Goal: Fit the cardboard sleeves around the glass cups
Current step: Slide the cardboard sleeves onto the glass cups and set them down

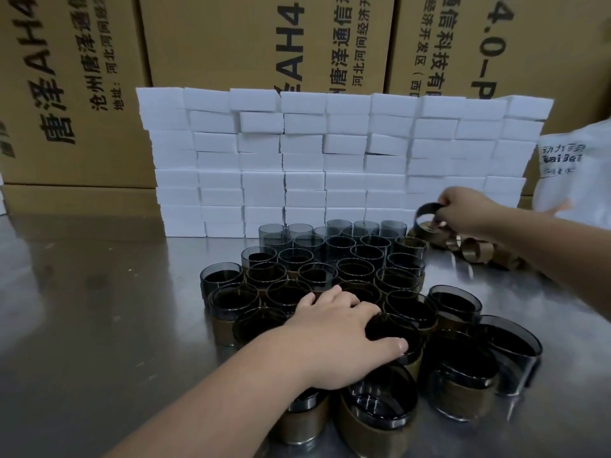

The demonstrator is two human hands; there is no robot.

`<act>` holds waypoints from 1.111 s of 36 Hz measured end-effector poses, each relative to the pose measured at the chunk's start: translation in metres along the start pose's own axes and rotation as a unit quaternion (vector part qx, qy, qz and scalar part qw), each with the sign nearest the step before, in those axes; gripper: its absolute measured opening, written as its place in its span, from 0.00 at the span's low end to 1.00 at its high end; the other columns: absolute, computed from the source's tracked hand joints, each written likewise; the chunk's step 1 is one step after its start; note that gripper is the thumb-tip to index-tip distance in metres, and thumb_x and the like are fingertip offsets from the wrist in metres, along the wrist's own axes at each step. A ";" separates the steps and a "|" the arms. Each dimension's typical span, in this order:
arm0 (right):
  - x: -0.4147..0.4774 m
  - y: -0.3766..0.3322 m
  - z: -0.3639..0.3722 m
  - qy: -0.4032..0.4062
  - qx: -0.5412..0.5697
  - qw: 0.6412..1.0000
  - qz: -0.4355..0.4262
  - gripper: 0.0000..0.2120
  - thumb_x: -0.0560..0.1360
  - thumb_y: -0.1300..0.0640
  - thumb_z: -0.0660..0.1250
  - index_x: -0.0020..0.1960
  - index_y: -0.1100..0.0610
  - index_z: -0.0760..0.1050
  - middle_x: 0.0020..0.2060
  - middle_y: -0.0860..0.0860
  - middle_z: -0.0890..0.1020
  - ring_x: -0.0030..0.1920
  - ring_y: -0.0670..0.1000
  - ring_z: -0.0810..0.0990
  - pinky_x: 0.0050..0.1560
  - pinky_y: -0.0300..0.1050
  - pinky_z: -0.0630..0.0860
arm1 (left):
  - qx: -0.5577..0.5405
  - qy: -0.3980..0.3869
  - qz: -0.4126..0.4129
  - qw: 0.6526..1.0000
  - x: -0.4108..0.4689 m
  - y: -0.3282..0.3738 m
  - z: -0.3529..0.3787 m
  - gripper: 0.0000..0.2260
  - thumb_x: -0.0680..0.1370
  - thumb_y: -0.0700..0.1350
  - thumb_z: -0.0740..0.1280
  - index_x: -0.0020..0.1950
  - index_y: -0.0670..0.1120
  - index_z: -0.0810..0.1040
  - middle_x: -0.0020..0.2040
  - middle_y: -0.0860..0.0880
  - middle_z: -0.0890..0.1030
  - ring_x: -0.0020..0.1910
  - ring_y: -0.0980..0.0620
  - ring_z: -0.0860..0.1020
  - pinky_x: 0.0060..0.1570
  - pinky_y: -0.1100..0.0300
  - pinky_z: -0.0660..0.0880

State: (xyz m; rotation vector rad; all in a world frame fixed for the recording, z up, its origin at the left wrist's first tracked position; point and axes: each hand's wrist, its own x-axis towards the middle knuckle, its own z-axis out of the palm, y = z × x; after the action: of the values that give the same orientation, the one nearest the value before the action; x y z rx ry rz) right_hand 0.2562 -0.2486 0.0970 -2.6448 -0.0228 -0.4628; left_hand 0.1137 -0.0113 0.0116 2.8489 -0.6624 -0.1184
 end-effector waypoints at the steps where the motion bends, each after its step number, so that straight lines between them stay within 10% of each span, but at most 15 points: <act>1: -0.001 -0.011 0.003 -0.001 0.031 0.999 -0.010 0.05 0.74 0.67 0.61 0.41 0.61 0.73 0.28 0.52 0.77 0.26 0.50 0.74 0.24 0.38 0.65 | -0.001 -0.001 0.000 1.000 0.000 0.000 0.000 0.32 0.73 0.70 0.49 0.74 0.57 0.55 0.76 0.52 0.53 0.75 0.53 0.43 0.70 0.48 0.39; 12: -0.016 -0.113 0.074 -0.110 0.001 0.990 -0.092 0.21 0.80 0.49 0.53 0.33 0.58 0.68 0.31 0.53 0.72 0.31 0.51 0.71 0.30 0.42 0.64 | -0.007 -0.002 -0.002 1.000 0.000 0.001 0.000 0.33 0.73 0.70 0.50 0.75 0.56 0.54 0.76 0.51 0.53 0.75 0.52 0.42 0.71 0.48 0.39; 24: -0.027 -0.124 0.098 -0.207 -0.087 0.973 -0.045 0.19 0.83 0.57 0.44 0.67 0.61 0.67 0.67 0.58 0.70 0.66 0.57 0.69 0.65 0.52 0.61 | -0.012 0.003 -0.004 1.000 0.002 0.001 0.001 0.33 0.73 0.70 0.51 0.75 0.55 0.55 0.76 0.50 0.54 0.75 0.51 0.43 0.70 0.49 0.38; 35: -0.017 -0.123 0.112 -0.209 -0.141 0.967 -0.043 0.23 0.83 0.52 0.44 0.70 0.61 0.65 0.70 0.59 0.66 0.69 0.59 0.66 0.70 0.57 0.59 | -0.017 0.004 -0.004 1.000 0.001 0.001 0.000 0.33 0.73 0.70 0.51 0.75 0.55 0.56 0.76 0.49 0.54 0.75 0.50 0.43 0.71 0.47 0.39; 40: -0.014 -0.127 0.113 -0.128 -0.167 0.975 -0.071 0.16 0.79 0.62 0.53 0.65 0.60 0.69 0.58 0.57 0.75 0.57 0.59 0.74 0.53 0.51 0.72 | -0.012 0.008 -0.001 1.000 0.003 0.000 0.000 0.33 0.73 0.70 0.51 0.74 0.55 0.56 0.76 0.49 0.55 0.75 0.50 0.44 0.70 0.48 0.40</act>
State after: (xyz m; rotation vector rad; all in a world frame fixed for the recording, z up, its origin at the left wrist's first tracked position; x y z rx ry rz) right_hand 0.2673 -0.0843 0.0518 -3.0333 -0.2363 -0.1781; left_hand 0.1166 -0.0125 0.0115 2.8252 -0.6511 -0.1022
